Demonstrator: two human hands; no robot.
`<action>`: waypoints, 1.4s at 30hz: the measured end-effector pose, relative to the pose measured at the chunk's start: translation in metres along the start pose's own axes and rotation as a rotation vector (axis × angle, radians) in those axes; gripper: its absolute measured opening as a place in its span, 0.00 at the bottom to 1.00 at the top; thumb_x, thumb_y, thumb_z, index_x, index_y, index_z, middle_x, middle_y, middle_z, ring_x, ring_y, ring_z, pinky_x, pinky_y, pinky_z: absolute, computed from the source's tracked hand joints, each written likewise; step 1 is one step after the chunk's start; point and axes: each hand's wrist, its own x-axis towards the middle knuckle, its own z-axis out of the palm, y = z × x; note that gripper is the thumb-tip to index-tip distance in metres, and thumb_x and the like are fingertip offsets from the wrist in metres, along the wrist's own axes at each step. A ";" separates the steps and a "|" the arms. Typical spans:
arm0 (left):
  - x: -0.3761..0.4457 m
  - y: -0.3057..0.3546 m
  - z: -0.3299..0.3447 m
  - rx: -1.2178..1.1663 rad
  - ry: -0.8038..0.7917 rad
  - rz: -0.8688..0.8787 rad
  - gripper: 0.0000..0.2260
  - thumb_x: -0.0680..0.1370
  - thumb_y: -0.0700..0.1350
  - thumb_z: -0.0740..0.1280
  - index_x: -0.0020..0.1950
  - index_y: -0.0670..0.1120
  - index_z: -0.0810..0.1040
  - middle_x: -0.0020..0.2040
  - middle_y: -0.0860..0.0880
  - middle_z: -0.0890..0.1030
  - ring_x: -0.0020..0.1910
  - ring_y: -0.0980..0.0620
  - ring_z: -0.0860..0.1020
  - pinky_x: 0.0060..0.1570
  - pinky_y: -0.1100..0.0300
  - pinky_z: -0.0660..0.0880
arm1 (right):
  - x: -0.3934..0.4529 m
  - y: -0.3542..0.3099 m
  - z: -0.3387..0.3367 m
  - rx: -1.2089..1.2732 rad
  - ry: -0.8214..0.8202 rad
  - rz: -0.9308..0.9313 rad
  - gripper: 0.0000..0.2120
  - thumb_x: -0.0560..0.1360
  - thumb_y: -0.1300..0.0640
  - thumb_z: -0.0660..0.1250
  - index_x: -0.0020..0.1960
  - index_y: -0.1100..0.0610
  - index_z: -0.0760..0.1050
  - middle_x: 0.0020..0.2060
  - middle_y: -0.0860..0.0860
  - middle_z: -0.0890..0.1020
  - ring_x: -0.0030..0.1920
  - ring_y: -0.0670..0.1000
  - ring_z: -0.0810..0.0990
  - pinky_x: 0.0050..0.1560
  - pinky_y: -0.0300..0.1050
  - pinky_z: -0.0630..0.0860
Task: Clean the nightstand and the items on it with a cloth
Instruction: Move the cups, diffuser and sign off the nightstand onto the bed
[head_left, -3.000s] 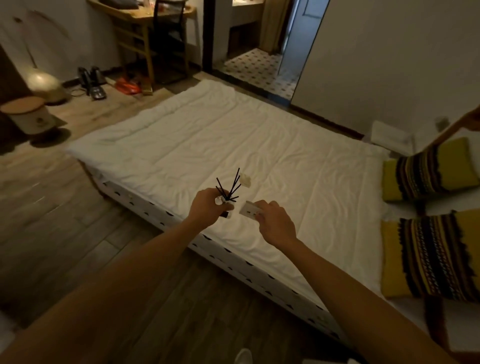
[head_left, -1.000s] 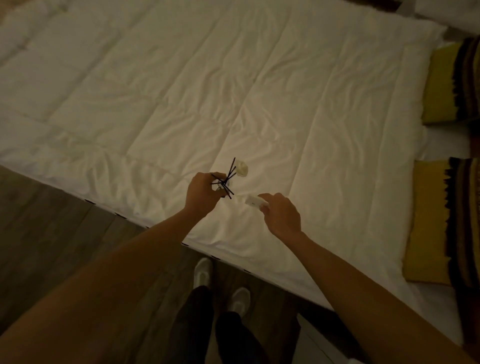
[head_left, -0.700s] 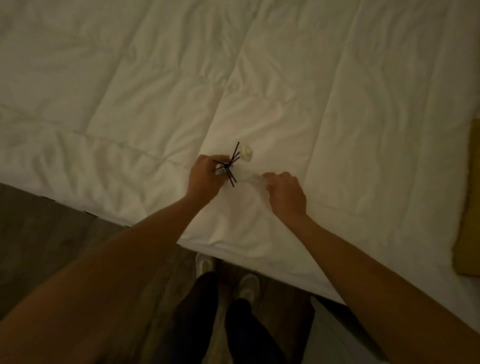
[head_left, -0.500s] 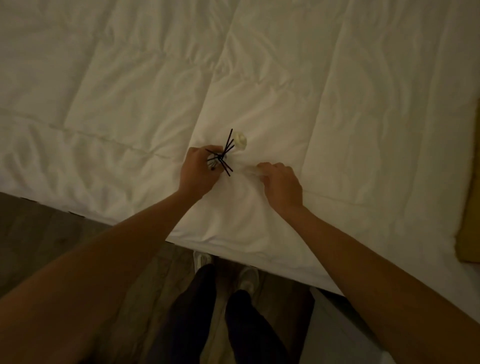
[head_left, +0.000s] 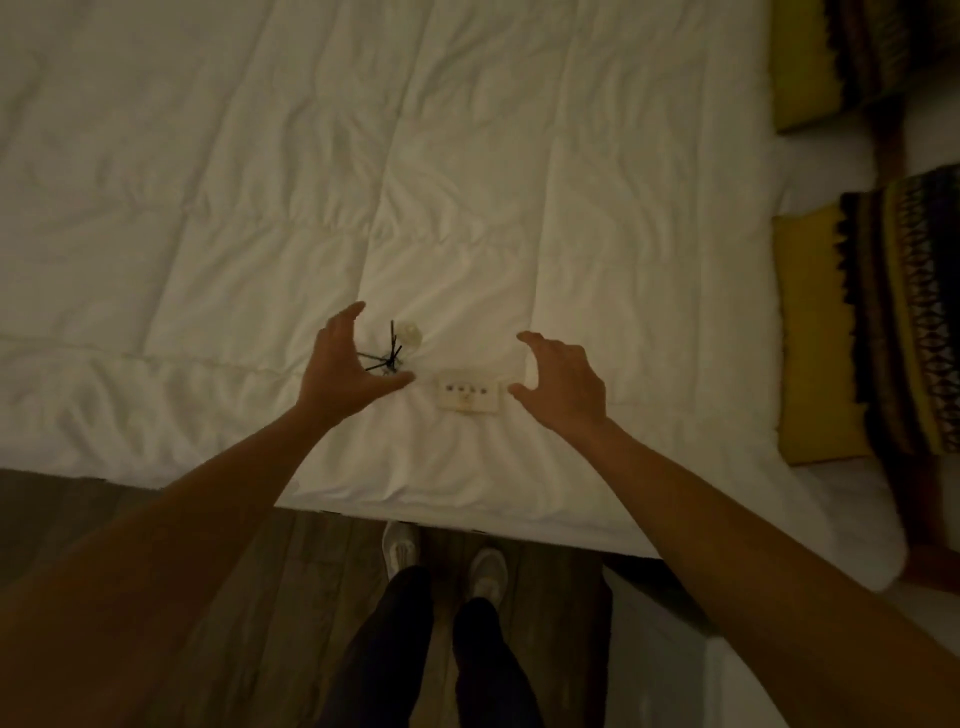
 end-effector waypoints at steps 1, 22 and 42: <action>-0.003 0.015 -0.009 0.035 -0.017 0.033 0.52 0.60 0.59 0.83 0.77 0.46 0.62 0.74 0.44 0.68 0.71 0.43 0.68 0.68 0.47 0.67 | -0.011 0.006 -0.015 0.009 0.021 0.017 0.34 0.75 0.44 0.71 0.77 0.44 0.61 0.70 0.51 0.74 0.72 0.56 0.68 0.56 0.54 0.76; -0.111 0.338 0.123 0.340 -0.615 0.906 0.52 0.65 0.63 0.78 0.81 0.52 0.54 0.82 0.54 0.53 0.81 0.50 0.49 0.75 0.44 0.61 | -0.289 0.198 -0.116 0.231 0.389 0.576 0.32 0.80 0.42 0.64 0.80 0.48 0.58 0.79 0.53 0.62 0.78 0.56 0.60 0.75 0.56 0.62; -0.329 0.419 0.447 0.524 -1.069 1.150 0.43 0.76 0.57 0.70 0.82 0.49 0.47 0.82 0.48 0.51 0.80 0.47 0.51 0.78 0.51 0.51 | -0.519 0.436 0.042 0.514 0.401 1.281 0.36 0.76 0.42 0.70 0.78 0.50 0.60 0.77 0.51 0.64 0.76 0.57 0.64 0.65 0.60 0.73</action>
